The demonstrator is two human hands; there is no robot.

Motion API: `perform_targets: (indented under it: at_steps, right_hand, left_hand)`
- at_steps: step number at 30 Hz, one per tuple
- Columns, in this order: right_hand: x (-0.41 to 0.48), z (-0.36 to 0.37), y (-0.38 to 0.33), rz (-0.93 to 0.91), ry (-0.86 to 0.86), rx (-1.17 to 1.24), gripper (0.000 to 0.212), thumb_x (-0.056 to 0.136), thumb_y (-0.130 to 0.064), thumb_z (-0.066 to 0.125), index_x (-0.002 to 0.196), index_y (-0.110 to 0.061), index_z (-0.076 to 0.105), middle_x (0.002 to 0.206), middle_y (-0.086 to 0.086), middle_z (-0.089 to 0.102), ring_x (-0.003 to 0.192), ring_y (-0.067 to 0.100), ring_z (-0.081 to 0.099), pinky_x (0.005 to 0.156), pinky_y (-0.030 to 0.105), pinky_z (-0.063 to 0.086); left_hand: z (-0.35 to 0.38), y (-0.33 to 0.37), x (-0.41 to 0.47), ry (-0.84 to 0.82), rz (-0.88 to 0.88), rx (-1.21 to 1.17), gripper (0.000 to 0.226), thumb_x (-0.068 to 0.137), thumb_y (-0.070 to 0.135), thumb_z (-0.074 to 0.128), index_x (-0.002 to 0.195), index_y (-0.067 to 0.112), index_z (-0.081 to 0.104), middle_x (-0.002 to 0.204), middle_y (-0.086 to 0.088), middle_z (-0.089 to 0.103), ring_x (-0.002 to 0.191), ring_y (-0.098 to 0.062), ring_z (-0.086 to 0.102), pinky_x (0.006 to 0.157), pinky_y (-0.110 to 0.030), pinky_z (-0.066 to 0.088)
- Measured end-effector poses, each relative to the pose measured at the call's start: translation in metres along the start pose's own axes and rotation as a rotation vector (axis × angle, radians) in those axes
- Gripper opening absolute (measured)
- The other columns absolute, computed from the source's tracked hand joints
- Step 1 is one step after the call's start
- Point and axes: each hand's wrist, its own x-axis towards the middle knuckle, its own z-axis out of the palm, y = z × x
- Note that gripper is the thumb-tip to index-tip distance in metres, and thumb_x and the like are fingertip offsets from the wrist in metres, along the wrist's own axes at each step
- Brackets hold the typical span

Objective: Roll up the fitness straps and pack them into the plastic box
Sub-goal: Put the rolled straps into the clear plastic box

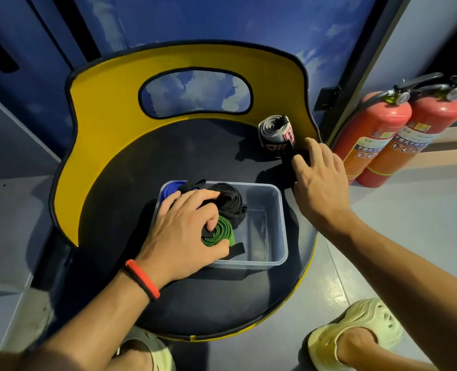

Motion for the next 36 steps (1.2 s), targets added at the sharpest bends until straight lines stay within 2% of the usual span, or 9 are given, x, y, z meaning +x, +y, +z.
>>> perform_targets:
  at_steps: [2,5,8,14,22,27,33,35,36]
  right_hand:
    - [0.0,0.004,0.0,-0.01,-0.049,0.026,0.038,0.085,-0.002,0.063,0.122,-0.002,0.053,0.145,0.029,0.045,0.131,0.047,0.043,0.105,0.052,0.043]
    - [0.0,0.005,0.002,-0.019,-0.019,0.063,0.032,0.087,-0.002,0.069,0.114,-0.004,0.052,0.114,0.022,0.056,0.098,0.04,0.053,0.082,0.047,0.051]
    - [0.002,-0.012,0.0,-0.021,0.072,0.221,0.03,0.09,-0.012,0.071,0.11,-0.006,0.05,0.116,0.017,0.055,0.098,0.039,0.053,0.071,0.044,0.052]
    - [-0.015,-0.076,-0.018,-0.12,0.083,0.64,0.057,0.08,-0.03,0.08,0.124,-0.014,0.047,0.117,0.007,0.058,0.101,0.027,0.052,0.082,0.038,0.048]
    - [-0.055,-0.086,-0.033,-0.284,-0.227,0.6,0.052,0.078,-0.052,0.072,0.116,-0.027,0.047,0.102,-0.003,0.056,0.093,0.019,0.05,0.079,0.04,0.053]
    - [-0.063,-0.084,-0.03,-0.339,-0.323,0.654,0.044,0.076,-0.047,0.069,0.113,-0.029,0.051,0.094,-0.007,0.056,0.088,0.017,0.051,0.076,0.036,0.051]
    - [-0.06,-0.068,-0.044,-0.414,-0.435,0.62,0.048,0.086,-0.056,0.07,0.122,-0.032,0.049,0.114,-0.007,0.066,0.099,0.017,0.061,0.085,0.036,0.054]
    - [-0.06,-0.059,-0.045,-0.424,-0.438,0.57,0.051,0.09,-0.059,0.066,0.129,-0.031,0.049,0.125,-0.008,0.067,0.112,0.017,0.063,0.109,0.038,0.044]
    - [-0.059,-0.056,-0.045,-0.432,-0.438,0.534,0.052,0.092,-0.061,0.062,0.132,-0.031,0.048,0.13,-0.008,0.066,0.118,0.015,0.062,0.12,0.04,0.028]
  left_hand:
    - [0.0,-0.001,0.0,0.0,0.003,-0.004,0.034,0.072,0.053,0.062,0.075,0.029,0.039,0.134,0.022,0.05,0.132,-0.008,0.042,0.119,-0.043,0.022]
    - [0.0,-0.002,0.0,-0.005,0.006,-0.008,0.034,0.073,0.053,0.063,0.076,0.029,0.04,0.136,0.022,0.049,0.134,-0.007,0.04,0.119,-0.041,0.02]
    - [-0.001,-0.003,-0.001,-0.005,0.016,-0.008,0.034,0.074,0.053,0.065,0.076,0.029,0.041,0.137,0.021,0.049,0.133,-0.006,0.04,0.118,-0.038,0.018]
    - [-0.003,-0.002,-0.002,-0.014,0.01,-0.024,0.033,0.076,0.051,0.067,0.076,0.03,0.042,0.135,0.021,0.049,0.135,-0.006,0.04,0.119,-0.038,0.015]
    - [-0.003,0.0,-0.005,-0.005,0.013,-0.018,0.032,0.078,0.047,0.07,0.076,0.028,0.044,0.136,0.019,0.05,0.135,-0.007,0.04,0.118,-0.036,0.013]
    - [-0.001,0.0,-0.004,-0.009,0.015,-0.011,0.029,0.079,0.047,0.065,0.077,0.029,0.042,0.137,0.016,0.049,0.136,-0.012,0.041,0.12,-0.044,0.016]
    - [-0.001,-0.002,-0.004,-0.019,0.024,-0.008,0.028,0.08,0.051,0.06,0.077,0.03,0.041,0.136,0.016,0.049,0.137,-0.013,0.04,0.12,-0.05,0.019]
    - [-0.001,-0.002,-0.004,-0.016,0.029,-0.015,0.029,0.081,0.052,0.061,0.078,0.031,0.041,0.138,0.016,0.048,0.14,-0.013,0.038,0.121,-0.05,0.018]
    - [-0.002,-0.001,-0.005,-0.01,0.033,-0.023,0.029,0.082,0.05,0.063,0.079,0.031,0.042,0.14,0.016,0.047,0.144,-0.013,0.033,0.121,-0.049,0.016]
